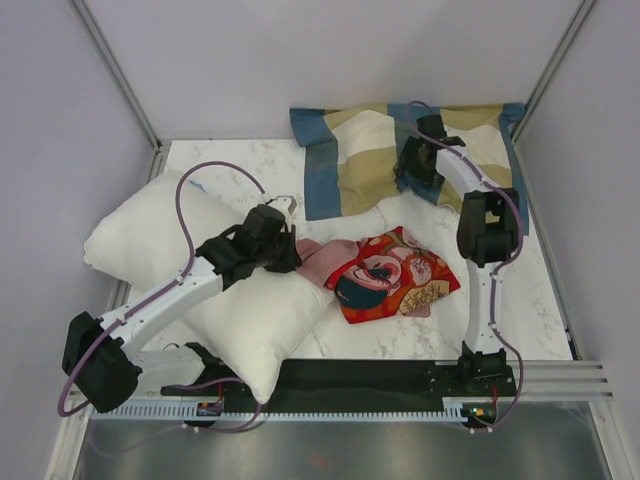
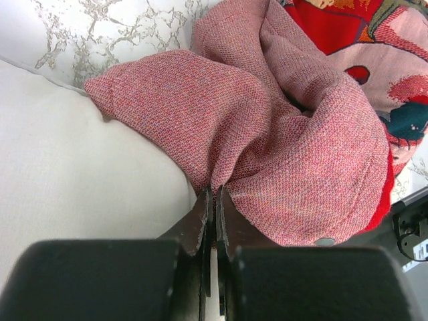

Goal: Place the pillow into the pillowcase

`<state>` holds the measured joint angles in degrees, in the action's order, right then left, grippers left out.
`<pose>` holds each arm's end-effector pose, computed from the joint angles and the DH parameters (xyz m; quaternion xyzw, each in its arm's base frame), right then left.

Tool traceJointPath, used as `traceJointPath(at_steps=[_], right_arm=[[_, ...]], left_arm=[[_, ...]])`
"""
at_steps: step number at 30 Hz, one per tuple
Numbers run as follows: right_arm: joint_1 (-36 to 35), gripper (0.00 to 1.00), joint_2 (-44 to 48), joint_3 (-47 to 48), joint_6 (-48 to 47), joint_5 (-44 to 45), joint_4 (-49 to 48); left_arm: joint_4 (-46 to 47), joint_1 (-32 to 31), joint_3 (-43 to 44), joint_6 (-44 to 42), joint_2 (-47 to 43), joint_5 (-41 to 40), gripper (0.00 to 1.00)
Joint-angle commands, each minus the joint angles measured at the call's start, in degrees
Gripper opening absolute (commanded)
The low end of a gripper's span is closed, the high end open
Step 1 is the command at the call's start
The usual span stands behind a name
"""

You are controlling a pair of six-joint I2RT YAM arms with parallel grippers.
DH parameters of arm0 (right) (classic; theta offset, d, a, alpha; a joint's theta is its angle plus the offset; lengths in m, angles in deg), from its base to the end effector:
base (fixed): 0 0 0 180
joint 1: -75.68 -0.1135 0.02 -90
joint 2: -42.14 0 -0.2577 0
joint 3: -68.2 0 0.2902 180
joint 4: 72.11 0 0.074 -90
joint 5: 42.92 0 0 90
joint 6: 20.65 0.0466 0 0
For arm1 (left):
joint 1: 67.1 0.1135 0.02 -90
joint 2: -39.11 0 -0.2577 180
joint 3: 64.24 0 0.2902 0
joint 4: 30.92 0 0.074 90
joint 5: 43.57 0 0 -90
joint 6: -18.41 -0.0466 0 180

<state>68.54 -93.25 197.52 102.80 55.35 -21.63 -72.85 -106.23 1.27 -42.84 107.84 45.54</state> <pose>0.5547 0.0627 0.1636 0.2376 0.9254 0.0348 0.2932 0.2342 -0.1896 0.2518 0.0807 0.9208 -0.2070 0.3205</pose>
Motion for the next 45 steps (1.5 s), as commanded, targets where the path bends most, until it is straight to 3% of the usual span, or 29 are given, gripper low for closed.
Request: traceJointPath(at_steps=[1,9,10,15,18,22,29,32,35,36,37,39,41,45], right_arm=[[0.8,0.97,19.4,-7.7,-6.4,-3.7,-23.3],[-1.9,0.98,56.5,-42.6,-10.0,-20.1,-23.2],[-2.6,0.98,59.2,-48.6,-9.7,-21.8,-23.1],[-11.0,0.98,71.5,-60.5,-6.8,-25.8,-24.1],[-17.0,0.98,75.2,-64.8,-3.7,-25.7,-25.4],[-25.5,0.98,76.9,-69.4,-8.5,-22.2,-27.7],[-38.2,0.98,67.8,-69.5,-12.9,-20.2,-34.5],[-42.2,0.85,61.7,-66.2,-14.3,-16.5,-35.2],[-42.7,0.39,60.1,-62.5,-14.9,-13.0,-35.1],[-42.7,0.17,62.2,-61.5,-15.1,-10.1,-34.7],[-42.6,0.08,63.6,-59.0,-15.6,-4.6,-34.2],[-42.4,0.00,68.1,-55.7,-17.1,2.1,-29.9],[-42.4,0.00,71.2,-50.3,-18.6,8.9,-25.4],[-42.3,0.00,80.9,-45.1,-21.1,14.1,-20.7]], left_arm=[[-3.8,-0.2,2.4,0.6,-0.7,-0.3,0.02],[-3.8,-0.2,6.3,0.6,-3.6,-0.3,0.02],[-3.8,-0.2,6.4,0.6,-4.0,-0.3,0.02],[-3.8,-0.2,8.6,0.6,-5.8,-0.3,0.02],[-9.6,-0.3,9.9,-0.5,-5.7,-4.4,0.02],[-9.8,-0.4,10.8,-1.1,-5.4,-3.7,0.02],[-10.3,-0.4,14.4,-2.0,-4.3,-1.1,0.02],[-10.6,-0.4,17.6,-2.6,-3.3,0.6,0.02],[-11.0,-0.5,22.9,-3.5,-1.5,4.2,0.02],[-11.4,-0.5,24.5,-3.9,-0.9,6.1,0.02],[-11.8,-0.4,26.4,-4.7,0.2,6.9,0.02],[-12.6,-0.5,33.0,-5.3,1.1,8.3,0.02],[-14.4,-0.5,41.0,-6.2,2.6,9.2,0.02],[-16.2,-0.5,52.7,-6.5,4.8,15.1,0.02]])
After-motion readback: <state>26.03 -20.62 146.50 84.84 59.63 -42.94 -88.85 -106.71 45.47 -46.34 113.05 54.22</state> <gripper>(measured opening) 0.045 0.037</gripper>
